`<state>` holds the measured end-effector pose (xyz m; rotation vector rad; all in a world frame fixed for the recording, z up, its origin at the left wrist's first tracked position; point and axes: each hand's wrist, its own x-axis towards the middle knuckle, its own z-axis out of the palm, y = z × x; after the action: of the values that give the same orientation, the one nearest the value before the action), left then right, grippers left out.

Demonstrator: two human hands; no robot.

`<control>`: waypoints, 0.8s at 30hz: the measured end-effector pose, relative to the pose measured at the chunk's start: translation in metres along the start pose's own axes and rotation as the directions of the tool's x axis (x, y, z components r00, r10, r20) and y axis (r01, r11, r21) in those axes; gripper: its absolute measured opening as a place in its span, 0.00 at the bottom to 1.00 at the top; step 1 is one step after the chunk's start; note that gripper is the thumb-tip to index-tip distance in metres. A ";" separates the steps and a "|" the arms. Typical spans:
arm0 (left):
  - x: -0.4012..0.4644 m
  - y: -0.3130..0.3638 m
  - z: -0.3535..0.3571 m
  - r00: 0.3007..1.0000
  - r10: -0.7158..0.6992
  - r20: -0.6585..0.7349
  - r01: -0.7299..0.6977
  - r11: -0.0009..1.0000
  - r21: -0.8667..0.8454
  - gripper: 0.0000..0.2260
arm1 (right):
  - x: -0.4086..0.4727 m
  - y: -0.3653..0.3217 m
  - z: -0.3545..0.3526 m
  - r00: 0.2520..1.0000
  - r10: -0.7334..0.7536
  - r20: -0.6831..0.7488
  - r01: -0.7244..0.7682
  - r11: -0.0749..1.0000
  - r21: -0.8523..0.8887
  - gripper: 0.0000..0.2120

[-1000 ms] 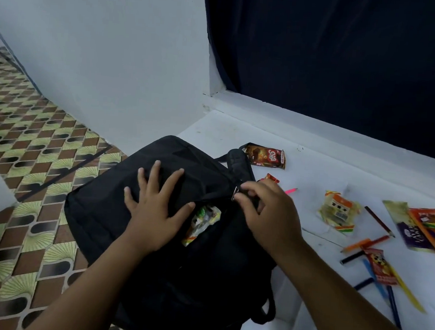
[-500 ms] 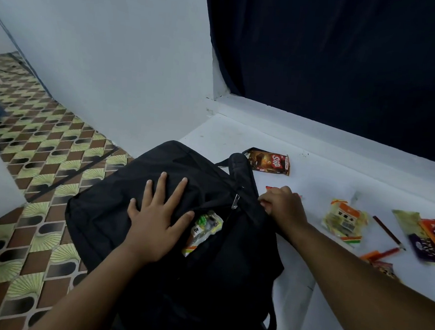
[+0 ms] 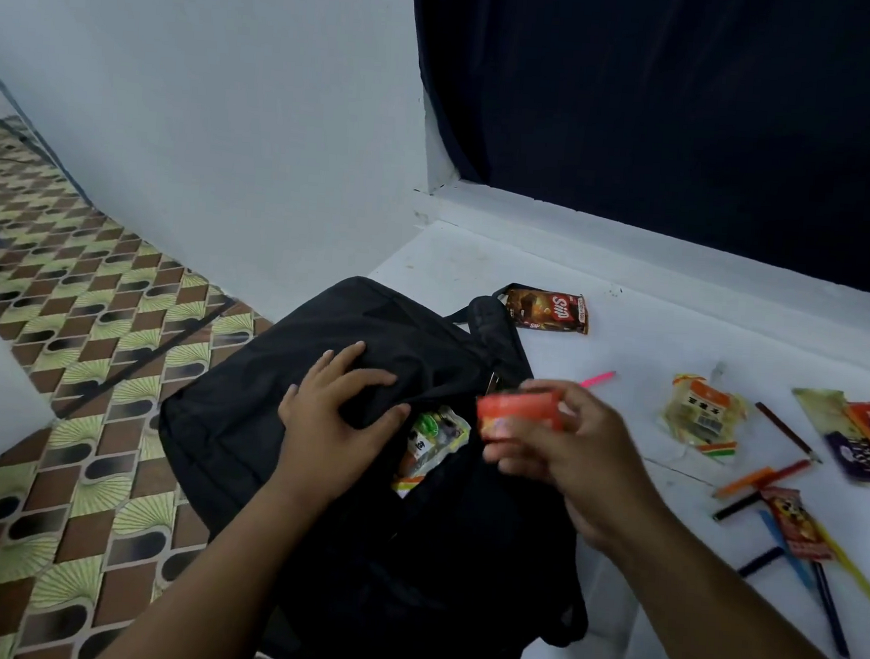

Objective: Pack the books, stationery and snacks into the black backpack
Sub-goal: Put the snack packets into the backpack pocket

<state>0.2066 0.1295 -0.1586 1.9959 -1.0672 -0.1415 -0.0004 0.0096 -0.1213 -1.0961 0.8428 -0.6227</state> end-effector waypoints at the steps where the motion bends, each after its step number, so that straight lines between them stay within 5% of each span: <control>1: 0.001 0.000 -0.002 0.998 0.057 -0.034 -0.058 0.998 -0.034 0.13 | -0.006 0.007 0.005 0.996 0.063 0.061 -0.057 0.993 -0.100 0.12; 4: 0.005 0.008 -0.009 0.973 0.206 -0.103 -0.216 0.972 -0.090 0.04 | -0.018 0.023 0.019 0.981 0.143 0.132 -0.092 0.939 -0.332 0.09; 7: 0.008 0.021 -0.020 0.951 0.284 -0.124 -0.298 0.948 -0.110 0.04 | -0.018 0.029 0.033 0.990 0.084 0.109 -0.061 0.978 -0.198 0.08; 10: 0.012 0.028 -0.027 0.950 0.294 -0.106 -0.306 0.942 -0.137 0.04 | -0.016 0.041 0.046 0.966 -0.145 0.214 0.209 0.924 -0.319 0.09; 13: 0.012 0.028 -0.028 0.959 0.269 -0.093 -0.282 0.944 -0.173 0.04 | -0.009 0.064 0.048 0.806 -0.197 0.559 0.575 0.489 -0.656 0.17; 16: 0.008 0.028 -0.028 0.964 0.257 -0.071 -0.266 0.945 -0.192 0.04 | -0.003 0.074 0.046 0.776 -0.093 0.624 0.631 0.081 -0.772 0.28; 21: 0.006 0.031 -0.024 0.971 0.227 -0.078 -0.239 0.944 -0.229 0.05 | 0.015 0.067 0.062 0.863 -0.139 0.485 0.480 -0.069 -0.874 0.41; 24: 0.006 0.030 -0.022 0.966 0.245 -0.077 -0.256 0.939 -0.228 0.05 | 0.029 0.055 0.071 0.918 -0.081 0.389 0.375 -0.145 -0.916 0.36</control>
<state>0.2017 0.1302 -0.1216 1.6283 -1.2049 -0.0802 0.0759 0.0418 -0.1659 -2.8251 0.8746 0.0604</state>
